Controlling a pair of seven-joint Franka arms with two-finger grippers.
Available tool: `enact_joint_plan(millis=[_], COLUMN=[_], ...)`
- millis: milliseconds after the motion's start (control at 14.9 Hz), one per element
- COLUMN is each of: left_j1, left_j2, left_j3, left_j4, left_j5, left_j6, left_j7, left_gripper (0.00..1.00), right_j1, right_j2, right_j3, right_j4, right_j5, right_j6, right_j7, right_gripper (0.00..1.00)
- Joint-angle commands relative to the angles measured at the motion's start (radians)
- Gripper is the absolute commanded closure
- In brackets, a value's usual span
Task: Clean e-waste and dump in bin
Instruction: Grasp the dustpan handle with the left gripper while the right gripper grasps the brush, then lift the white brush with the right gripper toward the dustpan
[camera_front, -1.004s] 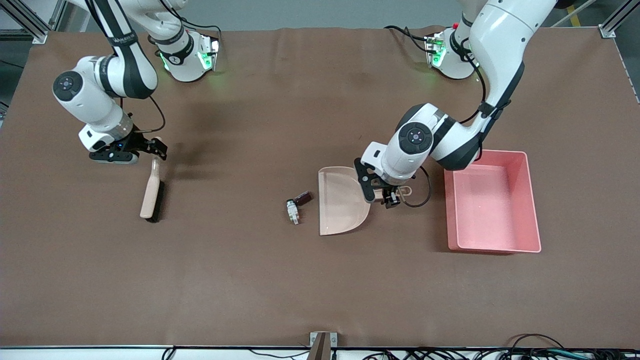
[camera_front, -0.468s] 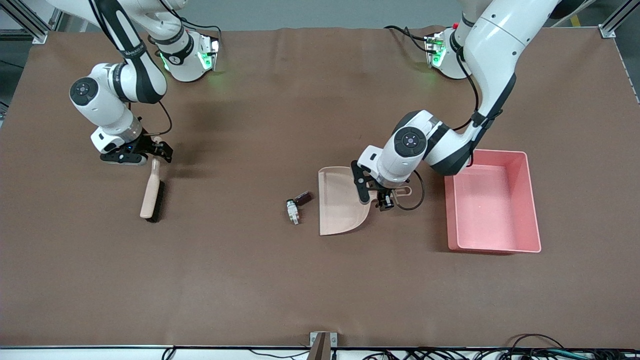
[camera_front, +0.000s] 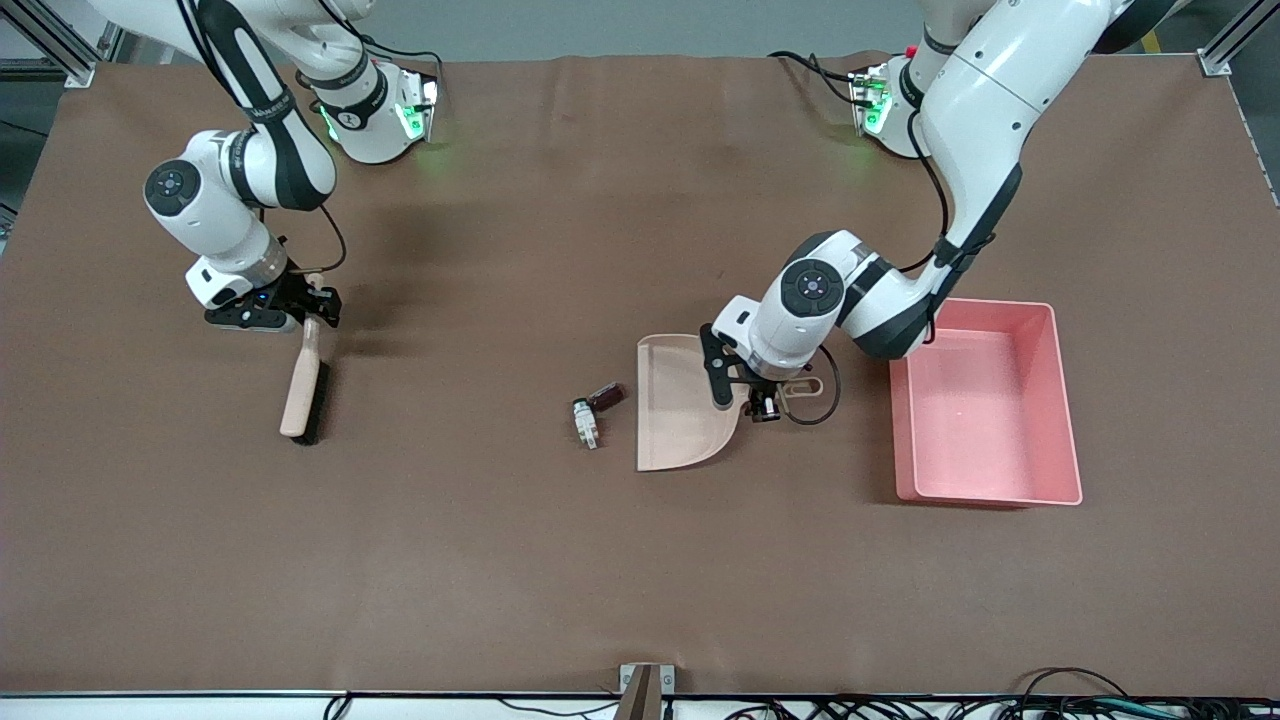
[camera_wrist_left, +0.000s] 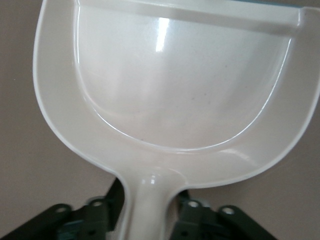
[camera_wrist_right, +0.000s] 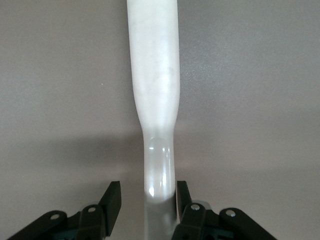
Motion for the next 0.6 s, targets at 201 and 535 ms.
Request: enact_joint_plan(millis=[201, 535], left_j1=[0.023, 0.026], left_j2=[-0.019, -0.027], left_j3=[-0.011, -0.021], left_j4=[-0.005, -0.006], left_j5=[0.016, 0.016], left_j6=[0.004, 0.002], left_j7=[0.041, 0.046], left_gripper=[0.54, 0.52], right_j1=[-0.013, -0.024], right_j2=[-0.001, 0.013], right_j3=[0.001, 0.001], right_j4=[-0.016, -0.010], right_j5=[0.010, 0.012], right_j6=[0.021, 0.022], right_j7=[0.007, 0.008], right_gripper=[0.60, 0.98])
